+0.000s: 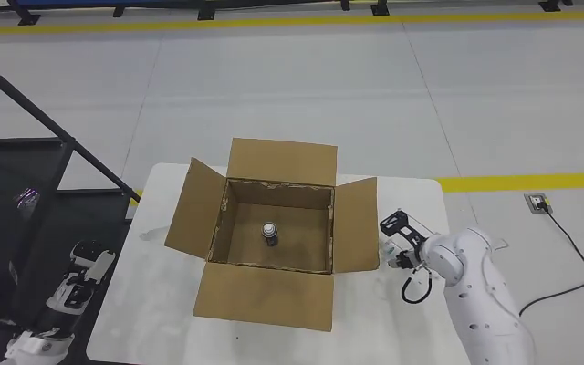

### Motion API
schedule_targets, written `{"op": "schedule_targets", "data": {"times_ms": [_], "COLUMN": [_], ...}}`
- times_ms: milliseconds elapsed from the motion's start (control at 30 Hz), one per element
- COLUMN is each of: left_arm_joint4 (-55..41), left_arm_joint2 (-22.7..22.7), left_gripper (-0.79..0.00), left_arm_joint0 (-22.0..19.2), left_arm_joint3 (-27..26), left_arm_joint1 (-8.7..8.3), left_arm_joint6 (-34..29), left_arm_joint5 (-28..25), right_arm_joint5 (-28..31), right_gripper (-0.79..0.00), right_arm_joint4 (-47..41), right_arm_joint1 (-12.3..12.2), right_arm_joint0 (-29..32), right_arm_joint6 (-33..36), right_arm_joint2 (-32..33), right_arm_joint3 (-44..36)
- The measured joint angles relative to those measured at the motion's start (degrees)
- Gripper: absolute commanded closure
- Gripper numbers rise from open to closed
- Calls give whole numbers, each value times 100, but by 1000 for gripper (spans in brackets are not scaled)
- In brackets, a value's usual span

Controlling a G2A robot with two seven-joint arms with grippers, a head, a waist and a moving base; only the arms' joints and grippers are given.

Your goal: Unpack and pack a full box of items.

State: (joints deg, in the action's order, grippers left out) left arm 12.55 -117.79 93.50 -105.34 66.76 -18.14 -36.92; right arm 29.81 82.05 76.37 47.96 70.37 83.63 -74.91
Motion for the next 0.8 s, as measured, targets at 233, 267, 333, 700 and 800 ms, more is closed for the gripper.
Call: {"op": "schedule_targets", "data": {"times_ms": [233, 267, 333, 700, 800], "left_arm_joint4": [0, 0, 0, 0, 0], "left_arm_joint2": [0, 0, 0, 0, 0], "left_gripper": [-785, -785, -785, -785, -785], "left_arm_joint0": [0, 0, 0, 0, 0], "left_arm_joint3": [0, 0, 0, 0, 0], "left_arm_joint1": [0, 0, 0, 0, 0], "left_arm_joint6": [0, 0, 0, 0, 0], "left_arm_joint5": [0, 0, 0, 0, 0], "right_arm_joint5": [-13, -16, -19, -191, -292], "right_gripper": [-385, -372, -342, 0, 0], "right_arm_joint4": [19, 24, 25, 45, -29], "right_arm_joint1": [-14, -18, -26, -53, -71], "right_arm_joint0": [-128, -155, -197, -345, -387], "right_arm_joint6": [-115, -131, -152, -100, -112], "right_arm_joint2": [-237, -267, -309, -521, -473], "right_arm_joint3": [365, 418, 488, 704, 696]}}
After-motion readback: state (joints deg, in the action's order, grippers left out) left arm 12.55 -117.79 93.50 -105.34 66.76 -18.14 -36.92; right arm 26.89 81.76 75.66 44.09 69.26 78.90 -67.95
